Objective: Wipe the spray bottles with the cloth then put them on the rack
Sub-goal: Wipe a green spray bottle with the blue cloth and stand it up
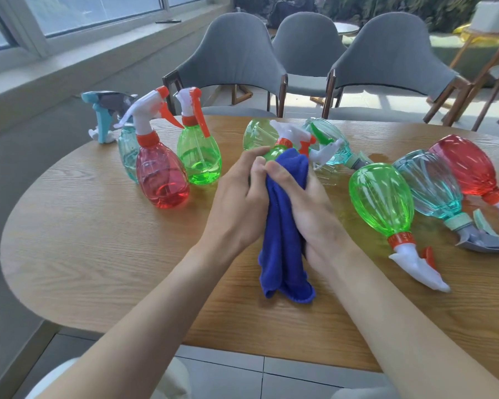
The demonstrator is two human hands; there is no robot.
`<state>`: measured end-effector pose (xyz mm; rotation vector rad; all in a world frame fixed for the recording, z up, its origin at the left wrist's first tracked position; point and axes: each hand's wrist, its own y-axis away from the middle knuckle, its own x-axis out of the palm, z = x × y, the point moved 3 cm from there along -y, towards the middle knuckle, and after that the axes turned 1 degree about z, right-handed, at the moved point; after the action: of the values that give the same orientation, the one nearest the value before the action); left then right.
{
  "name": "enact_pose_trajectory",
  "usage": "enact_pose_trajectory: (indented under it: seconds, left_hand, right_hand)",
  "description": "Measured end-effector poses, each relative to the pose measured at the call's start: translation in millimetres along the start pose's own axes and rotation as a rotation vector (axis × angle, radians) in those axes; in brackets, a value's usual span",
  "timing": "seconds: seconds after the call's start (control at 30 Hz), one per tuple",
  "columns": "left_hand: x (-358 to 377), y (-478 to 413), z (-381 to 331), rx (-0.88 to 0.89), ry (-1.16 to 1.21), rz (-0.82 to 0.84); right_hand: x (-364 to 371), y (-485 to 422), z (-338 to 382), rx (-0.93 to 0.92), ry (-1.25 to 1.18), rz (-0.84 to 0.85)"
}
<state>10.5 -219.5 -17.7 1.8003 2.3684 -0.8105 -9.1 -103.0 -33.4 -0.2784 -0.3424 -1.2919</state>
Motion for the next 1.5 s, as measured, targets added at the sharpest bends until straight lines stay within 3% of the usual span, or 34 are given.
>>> enact_pose_trajectory:
  seconds: [0.23,0.37,0.5,0.6,0.73,0.87,0.93,1.03,1.13,1.27,1.5]
  left_hand:
    - [-6,-3,1,-0.191,0.223,-0.105]
    - [-3,-4,4,-0.260,0.336,-0.042]
    - [5,-4,3,-0.311,0.405,0.050]
    - [6,-6,6,-0.344,0.415,0.067]
    - [4,-15,12,-0.454,0.528,0.022]
    - [13,-8,14,-0.532,0.478,0.167]
    - [13,-10,21,-0.541,0.509,0.141]
    - [8,-13,22,-0.444,0.555,0.173]
    - [0,-11,16,-0.319,0.511,0.096]
    - [-5,-12,20,-0.177,0.207,0.022]
    - [-18,-14,24,-0.144,0.038,-0.107]
  right_hand:
    - [3,1,4,-0.045,0.076,0.085]
    - [-1,0,1,-0.010,0.079,0.070]
    - [-7,-5,0,0.099,-0.066,-0.031]
    - [-13,-5,4,0.156,-0.140,-0.002]
    - [-16,1,9,0.139,-0.267,0.070]
    - [-15,2,8,0.092,-0.282,0.075]
    - [-15,1,9,0.060,-0.297,0.076]
    - [-16,-1,14,0.015,-0.333,0.070]
    - [-19,-5,17,0.010,-0.353,0.057]
    - [-17,-3,13,0.032,-0.296,0.048]
    - [-16,-1,17,0.026,-0.202,0.025]
